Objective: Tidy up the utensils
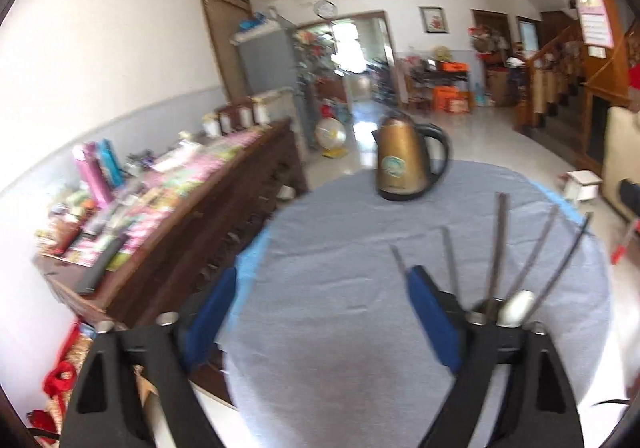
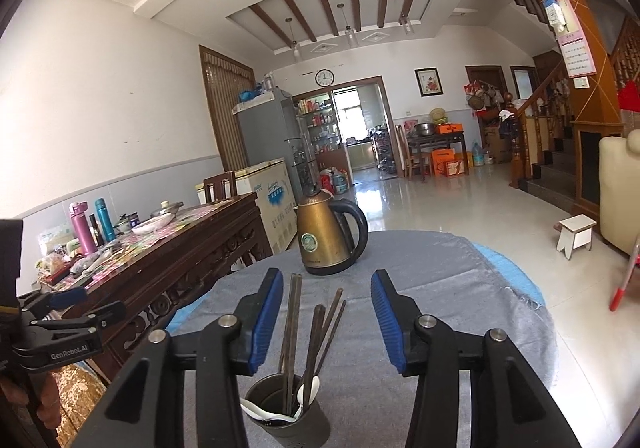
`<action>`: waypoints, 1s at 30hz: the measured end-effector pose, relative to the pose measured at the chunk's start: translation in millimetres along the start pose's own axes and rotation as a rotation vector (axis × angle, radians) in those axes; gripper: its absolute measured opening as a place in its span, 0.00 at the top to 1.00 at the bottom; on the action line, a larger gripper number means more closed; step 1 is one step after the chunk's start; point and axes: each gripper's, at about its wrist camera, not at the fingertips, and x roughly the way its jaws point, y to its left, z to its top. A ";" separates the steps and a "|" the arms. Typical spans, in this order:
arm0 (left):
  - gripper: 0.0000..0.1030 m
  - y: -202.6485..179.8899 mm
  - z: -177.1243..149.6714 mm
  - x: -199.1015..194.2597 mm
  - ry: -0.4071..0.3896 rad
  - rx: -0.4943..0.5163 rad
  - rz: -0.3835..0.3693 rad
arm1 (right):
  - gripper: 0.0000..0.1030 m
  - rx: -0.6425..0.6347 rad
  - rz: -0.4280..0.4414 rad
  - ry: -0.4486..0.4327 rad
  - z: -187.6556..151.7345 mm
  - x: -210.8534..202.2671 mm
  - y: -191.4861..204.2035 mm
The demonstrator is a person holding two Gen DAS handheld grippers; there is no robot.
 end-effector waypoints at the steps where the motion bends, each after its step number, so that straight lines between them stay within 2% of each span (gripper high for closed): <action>1: 0.09 2.1 -0.7 -1.3 -0.010 -0.002 0.006 | 0.52 0.003 -0.001 -0.001 0.6 -1.1 -1.1; 6: 0.09 12.3 -1.4 -1.9 -0.004 -0.035 -0.002 | 0.52 0.017 -0.015 -0.001 1.5 -2.9 -6.5; 21: 0.09 12.3 -8.5 4.7 0.024 -0.047 0.001 | 0.51 0.070 -0.030 0.045 -1.9 1.6 -21.2; 24: 0.09 12.9 -10.2 5.6 0.026 -0.049 0.002 | 0.44 0.060 -0.025 0.054 -4.3 1.0 -18.3; 30: 0.09 10.8 -16.2 8.1 0.035 -0.042 0.007 | 0.43 0.032 -0.017 0.085 -12.1 3.4 -10.8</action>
